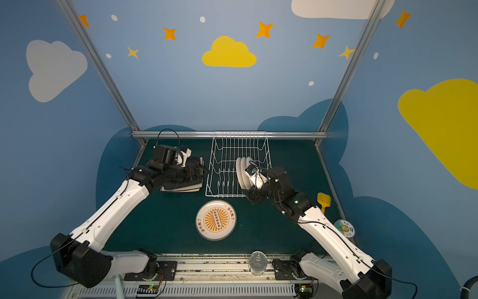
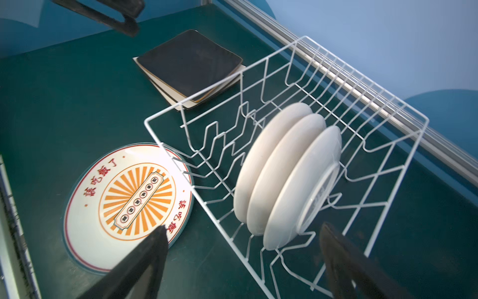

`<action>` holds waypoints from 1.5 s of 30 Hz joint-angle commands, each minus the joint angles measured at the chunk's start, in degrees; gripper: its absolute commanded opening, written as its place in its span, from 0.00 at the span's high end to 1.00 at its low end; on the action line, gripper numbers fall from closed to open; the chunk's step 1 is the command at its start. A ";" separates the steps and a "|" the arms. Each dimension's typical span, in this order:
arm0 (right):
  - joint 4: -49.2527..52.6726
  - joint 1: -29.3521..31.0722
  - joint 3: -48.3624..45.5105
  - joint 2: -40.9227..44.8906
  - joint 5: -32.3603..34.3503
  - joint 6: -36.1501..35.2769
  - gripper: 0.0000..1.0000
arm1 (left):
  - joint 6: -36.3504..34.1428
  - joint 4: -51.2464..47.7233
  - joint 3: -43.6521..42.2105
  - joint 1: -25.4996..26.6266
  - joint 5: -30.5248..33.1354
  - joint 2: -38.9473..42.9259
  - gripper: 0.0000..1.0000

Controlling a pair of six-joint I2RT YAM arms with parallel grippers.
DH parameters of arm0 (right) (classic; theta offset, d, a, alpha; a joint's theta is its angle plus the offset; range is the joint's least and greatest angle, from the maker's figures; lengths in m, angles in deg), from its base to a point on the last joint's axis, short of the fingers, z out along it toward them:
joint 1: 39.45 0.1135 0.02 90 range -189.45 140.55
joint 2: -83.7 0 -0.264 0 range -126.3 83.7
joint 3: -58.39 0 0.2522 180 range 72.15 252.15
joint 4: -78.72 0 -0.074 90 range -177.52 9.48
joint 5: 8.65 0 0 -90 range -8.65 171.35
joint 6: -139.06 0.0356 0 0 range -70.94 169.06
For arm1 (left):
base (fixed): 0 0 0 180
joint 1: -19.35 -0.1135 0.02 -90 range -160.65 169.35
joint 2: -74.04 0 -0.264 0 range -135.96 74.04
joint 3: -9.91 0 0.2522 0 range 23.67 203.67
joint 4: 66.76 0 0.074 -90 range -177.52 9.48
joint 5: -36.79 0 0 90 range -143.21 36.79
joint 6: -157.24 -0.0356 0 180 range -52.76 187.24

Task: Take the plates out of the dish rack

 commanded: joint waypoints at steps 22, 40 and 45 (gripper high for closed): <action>-1.51 -5.87 -5.30 6.42 5.59 13.07 0.09 | 1.64 7.92 20.21 9.70 -2.99 -28.48 0.43; -1.42 -6.74 -5.25 7.32 4.91 12.52 0.09 | 1.18 5.13 28.84 11.39 -1.40 -39.86 0.61; -1.95 -6.94 -5.30 6.95 4.77 12.49 0.08 | 1.31 3.82 30.48 11.90 -1.31 -41.59 0.63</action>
